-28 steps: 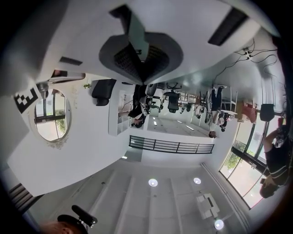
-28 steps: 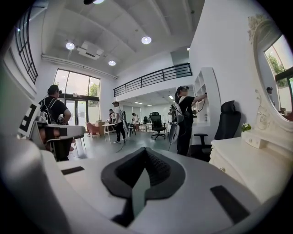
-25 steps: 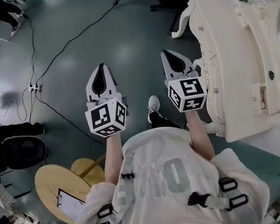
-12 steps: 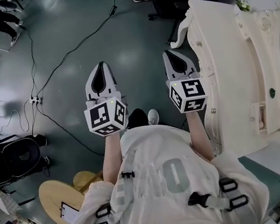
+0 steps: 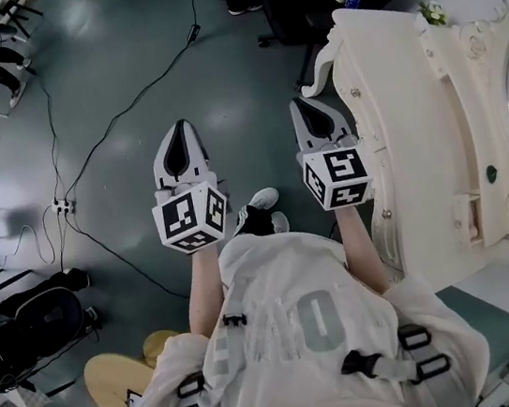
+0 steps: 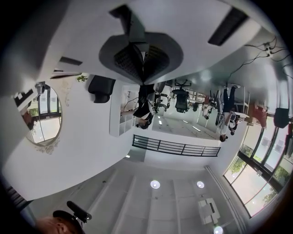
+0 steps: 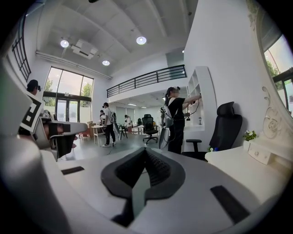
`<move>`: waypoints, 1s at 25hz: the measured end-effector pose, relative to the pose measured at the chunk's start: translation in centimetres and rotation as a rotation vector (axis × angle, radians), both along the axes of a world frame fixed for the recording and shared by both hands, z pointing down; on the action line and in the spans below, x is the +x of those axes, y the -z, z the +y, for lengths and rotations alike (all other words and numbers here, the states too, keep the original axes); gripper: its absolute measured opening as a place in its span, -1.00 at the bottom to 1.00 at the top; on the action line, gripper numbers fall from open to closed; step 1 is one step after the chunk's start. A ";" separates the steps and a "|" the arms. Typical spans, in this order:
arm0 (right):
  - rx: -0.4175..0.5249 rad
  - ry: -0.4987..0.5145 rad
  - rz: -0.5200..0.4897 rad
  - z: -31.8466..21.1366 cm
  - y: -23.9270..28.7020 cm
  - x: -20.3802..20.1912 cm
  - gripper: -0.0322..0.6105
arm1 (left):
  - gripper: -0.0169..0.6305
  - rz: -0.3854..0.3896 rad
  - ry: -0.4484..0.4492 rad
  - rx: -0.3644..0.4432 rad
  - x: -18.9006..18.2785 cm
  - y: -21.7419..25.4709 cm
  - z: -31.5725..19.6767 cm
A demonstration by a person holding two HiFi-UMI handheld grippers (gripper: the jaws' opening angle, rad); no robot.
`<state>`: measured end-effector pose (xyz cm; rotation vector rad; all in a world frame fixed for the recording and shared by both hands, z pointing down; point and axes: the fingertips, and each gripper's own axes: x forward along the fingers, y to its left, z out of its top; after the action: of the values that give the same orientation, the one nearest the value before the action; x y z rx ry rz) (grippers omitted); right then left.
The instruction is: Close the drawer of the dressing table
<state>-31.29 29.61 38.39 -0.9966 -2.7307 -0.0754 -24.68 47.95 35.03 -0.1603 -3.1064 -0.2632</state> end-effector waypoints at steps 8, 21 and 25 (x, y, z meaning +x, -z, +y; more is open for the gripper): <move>0.003 -0.180 -0.018 -2.9 1.3 -3.3 -0.88 | -0.89 -0.031 -0.188 -0.035 -6.9 1.6 -2.6; -0.007 -0.953 -0.043 -24.1 2.4 2.3 -0.88 | -0.89 -0.097 -0.902 -0.054 -15.2 3.1 -25.1; -0.007 -1.175 -0.043 -28.3 2.3 7.5 -0.88 | -0.89 -0.092 -1.101 -0.054 -13.6 2.7 -31.6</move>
<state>-23.79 1.28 36.06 0.6947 -2.8740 0.1162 -38.24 16.39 32.29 1.5011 -2.7387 -0.1350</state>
